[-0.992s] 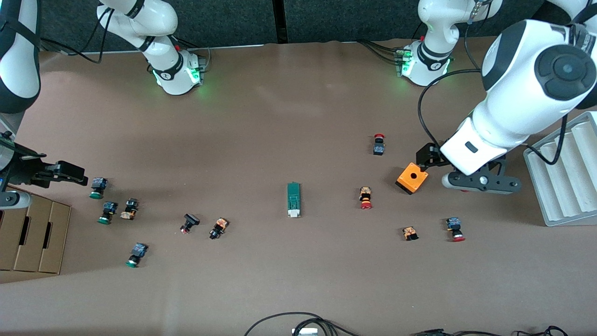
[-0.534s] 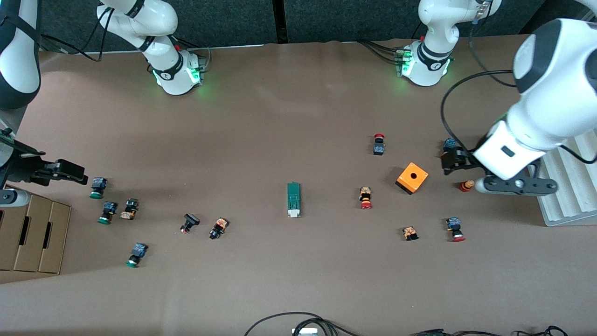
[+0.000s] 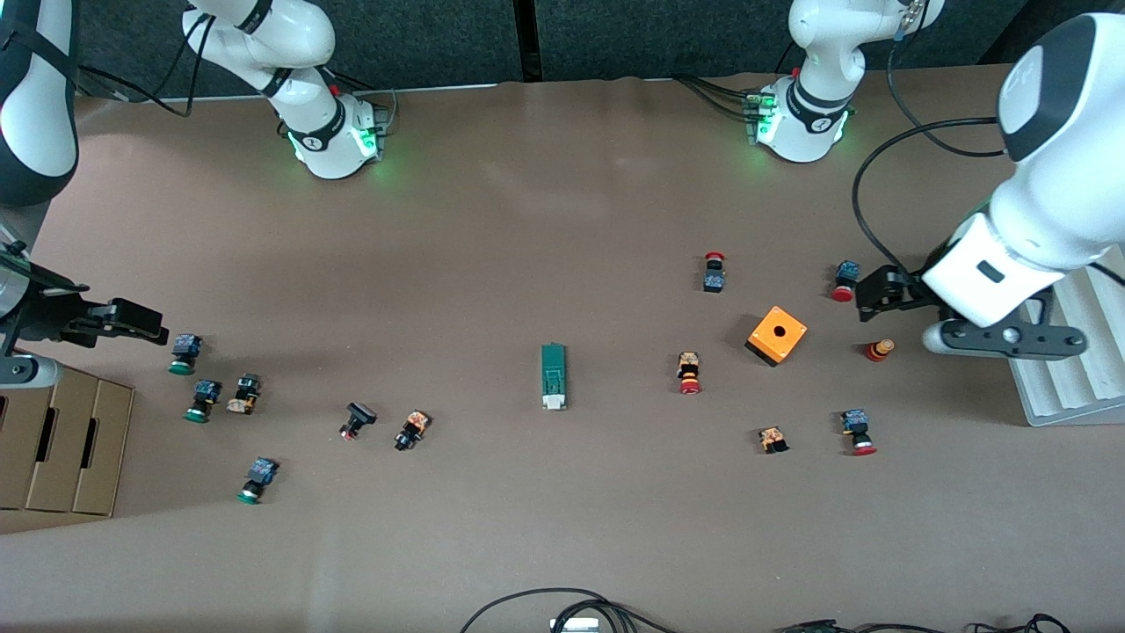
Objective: Close load switch with both arms
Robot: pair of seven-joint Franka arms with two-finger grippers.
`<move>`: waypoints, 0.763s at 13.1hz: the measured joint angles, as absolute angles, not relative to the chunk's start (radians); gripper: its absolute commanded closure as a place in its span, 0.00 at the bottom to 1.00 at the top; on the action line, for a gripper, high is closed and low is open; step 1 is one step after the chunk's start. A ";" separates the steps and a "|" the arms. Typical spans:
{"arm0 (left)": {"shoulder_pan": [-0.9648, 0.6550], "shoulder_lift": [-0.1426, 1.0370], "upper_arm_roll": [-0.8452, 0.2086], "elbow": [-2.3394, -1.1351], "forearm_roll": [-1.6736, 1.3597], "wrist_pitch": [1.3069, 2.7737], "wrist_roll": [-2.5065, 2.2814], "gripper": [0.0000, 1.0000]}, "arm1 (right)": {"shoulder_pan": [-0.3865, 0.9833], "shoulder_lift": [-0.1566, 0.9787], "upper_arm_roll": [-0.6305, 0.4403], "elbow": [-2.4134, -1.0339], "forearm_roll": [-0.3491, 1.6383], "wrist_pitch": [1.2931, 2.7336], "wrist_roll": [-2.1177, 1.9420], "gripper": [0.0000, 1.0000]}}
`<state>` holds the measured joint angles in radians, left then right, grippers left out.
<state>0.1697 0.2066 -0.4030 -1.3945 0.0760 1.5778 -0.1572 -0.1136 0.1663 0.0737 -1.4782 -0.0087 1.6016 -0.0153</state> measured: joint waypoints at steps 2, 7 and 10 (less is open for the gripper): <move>0.149 0.132 -0.326 -1.486 0.057 1.617 -0.138 0.00 | -0.114 0.166 0.074 -1.483 -0.009 1.601 -0.012 0.00; 0.037 0.020 -0.128 -1.629 0.033 1.677 -0.078 0.00 | -0.114 0.166 0.074 -1.485 -0.009 1.600 -0.012 0.00; 0.002 0.019 -0.070 -1.641 0.033 1.685 -0.077 0.00 | -0.114 0.164 0.073 -1.485 -0.009 1.600 -0.012 0.00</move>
<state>0.0020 0.0187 -0.0697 -1.6415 0.0330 1.6852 -0.0766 -0.1141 0.1643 0.0731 -1.4849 -0.0087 1.6000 -0.0121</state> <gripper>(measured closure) 0.000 0.000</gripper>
